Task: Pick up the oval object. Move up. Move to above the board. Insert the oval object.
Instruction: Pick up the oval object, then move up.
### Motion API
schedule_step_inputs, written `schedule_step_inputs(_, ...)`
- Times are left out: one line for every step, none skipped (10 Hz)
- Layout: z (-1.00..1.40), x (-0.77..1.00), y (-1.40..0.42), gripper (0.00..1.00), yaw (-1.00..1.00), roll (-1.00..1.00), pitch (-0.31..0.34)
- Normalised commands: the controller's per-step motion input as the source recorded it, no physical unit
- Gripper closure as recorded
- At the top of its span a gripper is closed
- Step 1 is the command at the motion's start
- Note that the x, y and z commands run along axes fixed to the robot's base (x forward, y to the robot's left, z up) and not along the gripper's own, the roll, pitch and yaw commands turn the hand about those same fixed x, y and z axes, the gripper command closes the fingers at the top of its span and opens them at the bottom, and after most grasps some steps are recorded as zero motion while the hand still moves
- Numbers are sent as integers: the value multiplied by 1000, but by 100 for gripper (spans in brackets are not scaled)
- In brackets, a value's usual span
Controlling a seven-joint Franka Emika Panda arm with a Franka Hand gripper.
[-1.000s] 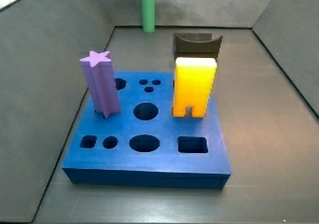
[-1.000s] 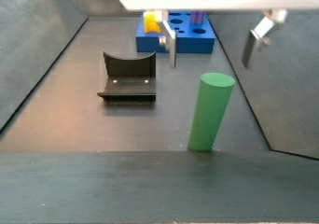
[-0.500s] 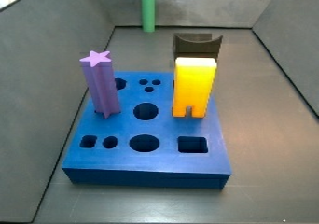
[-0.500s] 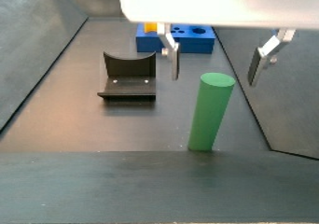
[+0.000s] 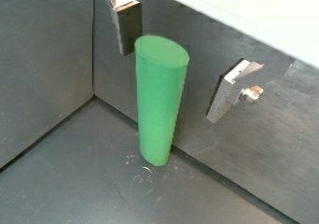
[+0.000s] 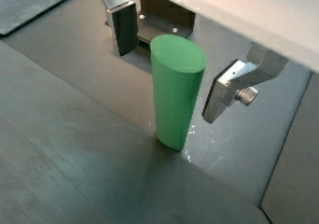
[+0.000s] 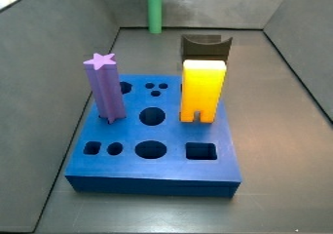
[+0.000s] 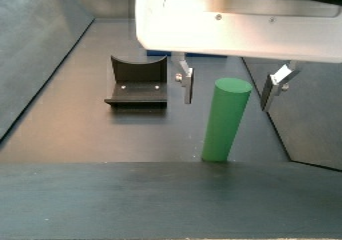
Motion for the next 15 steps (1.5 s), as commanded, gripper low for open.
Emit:
schedule_step_inputs(0, 0, 0, 100, 0, 0, 0)
schedule_step_inputs(0, 0, 0, 100, 0, 0, 0)
schedule_step_inputs(0, 0, 0, 100, 0, 0, 0)
schedule_step_inputs(0, 0, 0, 100, 0, 0, 0)
schedule_step_inputs(0, 0, 0, 100, 0, 0, 0)
schedule_step_inputs(0, 0, 0, 100, 0, 0, 0)
schedule_step_inputs(0, 0, 0, 100, 0, 0, 0)
schedule_step_inputs(0, 0, 0, 100, 0, 0, 0)
schedule_step_inputs(0, 0, 0, 100, 0, 0, 0)
schedule_step_inputs(0, 0, 0, 100, 0, 0, 0)
schedule_step_inputs(0, 0, 0, 100, 0, 0, 0)
schedule_step_inputs(0, 0, 0, 100, 0, 0, 0)
schedule_step_inputs(0, 0, 0, 100, 0, 0, 0)
schedule_step_inputs(833, 0, 0, 100, 0, 0, 0)
schedule_step_inputs(733, -4, -65, 100, -40, 3, 18)
